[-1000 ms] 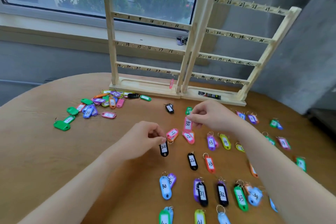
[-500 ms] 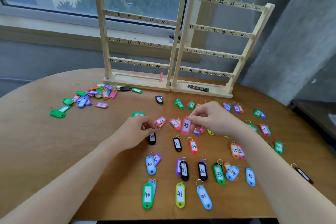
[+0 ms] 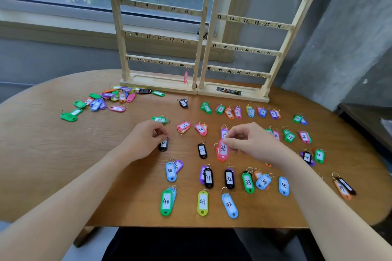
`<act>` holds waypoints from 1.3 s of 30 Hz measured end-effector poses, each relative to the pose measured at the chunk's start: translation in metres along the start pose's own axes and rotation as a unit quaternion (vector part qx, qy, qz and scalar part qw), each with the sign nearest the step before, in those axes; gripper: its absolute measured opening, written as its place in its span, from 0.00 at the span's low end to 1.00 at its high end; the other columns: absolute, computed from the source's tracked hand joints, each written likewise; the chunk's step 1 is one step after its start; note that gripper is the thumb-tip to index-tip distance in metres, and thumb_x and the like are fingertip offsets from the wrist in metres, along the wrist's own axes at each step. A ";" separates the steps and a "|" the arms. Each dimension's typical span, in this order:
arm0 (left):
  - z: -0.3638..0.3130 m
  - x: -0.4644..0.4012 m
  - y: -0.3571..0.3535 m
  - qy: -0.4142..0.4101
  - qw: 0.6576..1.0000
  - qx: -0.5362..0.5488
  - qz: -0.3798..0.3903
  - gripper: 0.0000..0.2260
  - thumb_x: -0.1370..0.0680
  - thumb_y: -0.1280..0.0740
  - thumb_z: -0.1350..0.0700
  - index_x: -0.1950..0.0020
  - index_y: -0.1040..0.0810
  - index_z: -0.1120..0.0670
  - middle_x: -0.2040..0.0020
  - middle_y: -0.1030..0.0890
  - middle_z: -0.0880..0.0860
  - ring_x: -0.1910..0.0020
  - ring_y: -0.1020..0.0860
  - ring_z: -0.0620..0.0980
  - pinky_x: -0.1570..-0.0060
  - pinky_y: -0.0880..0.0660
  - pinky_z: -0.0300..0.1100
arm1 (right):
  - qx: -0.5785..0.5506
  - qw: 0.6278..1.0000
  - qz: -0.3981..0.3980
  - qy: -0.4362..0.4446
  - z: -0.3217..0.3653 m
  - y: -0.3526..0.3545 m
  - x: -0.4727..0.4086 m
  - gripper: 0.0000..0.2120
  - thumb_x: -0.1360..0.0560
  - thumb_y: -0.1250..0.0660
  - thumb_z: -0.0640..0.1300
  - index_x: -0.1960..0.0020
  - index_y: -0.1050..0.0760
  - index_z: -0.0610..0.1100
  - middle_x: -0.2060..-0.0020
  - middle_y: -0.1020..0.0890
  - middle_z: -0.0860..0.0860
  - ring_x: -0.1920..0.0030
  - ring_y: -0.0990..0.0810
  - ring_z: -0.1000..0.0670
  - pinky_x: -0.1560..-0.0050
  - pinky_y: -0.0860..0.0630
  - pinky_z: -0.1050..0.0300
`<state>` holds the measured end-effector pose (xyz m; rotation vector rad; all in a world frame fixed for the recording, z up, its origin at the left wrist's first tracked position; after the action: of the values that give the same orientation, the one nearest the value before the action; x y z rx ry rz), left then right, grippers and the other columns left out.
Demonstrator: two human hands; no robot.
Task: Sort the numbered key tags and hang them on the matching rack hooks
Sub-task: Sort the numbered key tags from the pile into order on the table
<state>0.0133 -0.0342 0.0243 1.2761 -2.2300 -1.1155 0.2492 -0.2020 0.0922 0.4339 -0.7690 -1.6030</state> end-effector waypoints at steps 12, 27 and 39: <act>-0.051 -0.002 -0.006 -0.032 0.992 0.044 -0.110 0.06 0.21 0.31 0.58 0.55 0.21 0.47 0.61 0.22 0.42 0.62 0.26 0.41 0.64 0.35 0.32 | -0.024 0.998 -0.056 -0.022 -0.046 0.025 0.041 0.10 0.20 0.32 0.50 0.57 0.18 0.47 0.72 0.22 0.54 0.71 0.26 0.58 0.62 0.28 0.63; -0.137 -0.019 -0.076 -0.110 0.991 0.070 -0.016 0.11 0.22 0.30 0.58 0.59 0.23 0.42 0.65 0.22 0.41 0.61 0.26 0.38 0.61 0.32 0.29 | 0.084 0.992 -0.065 -0.072 -0.127 0.057 0.079 0.13 0.19 0.33 0.51 0.61 0.22 0.49 0.70 0.27 0.52 0.69 0.32 0.55 0.63 0.32 0.56; -0.128 -0.021 -0.073 -0.095 0.994 0.054 -0.028 0.08 0.22 0.31 0.54 0.59 0.23 0.43 0.63 0.21 0.42 0.60 0.25 0.38 0.37 0.30 0.55 | 0.086 0.989 -0.094 -0.072 -0.127 0.062 0.072 0.10 0.21 0.32 0.51 0.60 0.21 0.51 0.68 0.22 0.48 0.69 0.30 0.57 0.65 0.31 0.56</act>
<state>0.1461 -0.0973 0.0512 1.3333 -2.4358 -1.1981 0.3657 -0.3042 0.0557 0.5315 -1.0062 -1.7638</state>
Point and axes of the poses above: each hand's wrist, its own x-axis away from the middle knuckle, its own y-axis out of the back of the hand, z = x × y, the point moved 4 cm from there along -x, towards the middle knuckle
